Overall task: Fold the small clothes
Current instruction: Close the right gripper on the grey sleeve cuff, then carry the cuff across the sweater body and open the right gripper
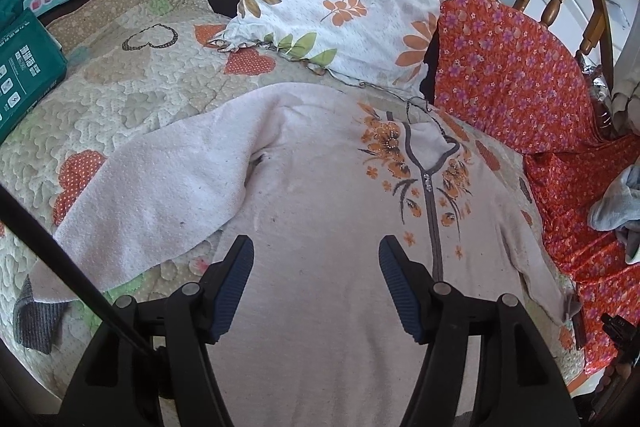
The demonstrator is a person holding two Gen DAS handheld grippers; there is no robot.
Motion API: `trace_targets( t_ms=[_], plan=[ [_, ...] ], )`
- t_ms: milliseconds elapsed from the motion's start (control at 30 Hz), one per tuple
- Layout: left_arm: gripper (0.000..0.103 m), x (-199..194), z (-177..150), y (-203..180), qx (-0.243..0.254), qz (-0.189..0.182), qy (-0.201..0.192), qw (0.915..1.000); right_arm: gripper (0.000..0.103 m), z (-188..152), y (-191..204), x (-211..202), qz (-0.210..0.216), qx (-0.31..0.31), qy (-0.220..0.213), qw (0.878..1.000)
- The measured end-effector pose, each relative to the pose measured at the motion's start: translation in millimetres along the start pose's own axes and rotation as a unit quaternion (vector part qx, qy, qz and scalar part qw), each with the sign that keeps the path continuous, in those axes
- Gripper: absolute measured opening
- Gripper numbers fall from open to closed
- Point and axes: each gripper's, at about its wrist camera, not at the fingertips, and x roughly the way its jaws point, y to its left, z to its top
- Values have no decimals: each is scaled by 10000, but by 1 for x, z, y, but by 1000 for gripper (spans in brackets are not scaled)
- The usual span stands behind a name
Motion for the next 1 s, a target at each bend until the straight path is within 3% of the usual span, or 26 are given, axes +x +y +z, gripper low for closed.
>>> trace_targets(
  t_ms=[133,233,400,467,500,533,633,800,900,1000],
  plan=[
    [64,2,-3,-2,79,59,21,9999,52,-6,14,29,239,-83,394,9989],
    [64,5,-4,0,52,99,58,9999,53,-6,33,58,230,-175,585,9979],
    [65,10,-3,4,-20,136,141,9998,53,1,58,108,-432,-465,800,9948],
    [65,11,-1,5,-51,126,150,9998,43,-2,62,129,-787,-661,1070,9889],
    [65,10,0,5,-67,117,128,9998,14,-5,61,136,-861,-717,1208,9863],
    [65,8,1,6,-76,109,91,9999,7,-4,58,134,-786,-652,1176,9878],
    [65,5,6,9,-111,81,28,9999,7,11,34,105,-723,-105,630,9953],
    [65,-9,21,30,-515,10,-166,9985,6,43,-7,55,-924,835,-175,9921],
    [66,-22,29,49,-768,40,-361,9964,7,57,0,27,-387,1094,-476,9921],
    [66,-34,38,70,-1081,67,-530,9927,7,63,27,8,888,1261,-474,9869]
  ],
)
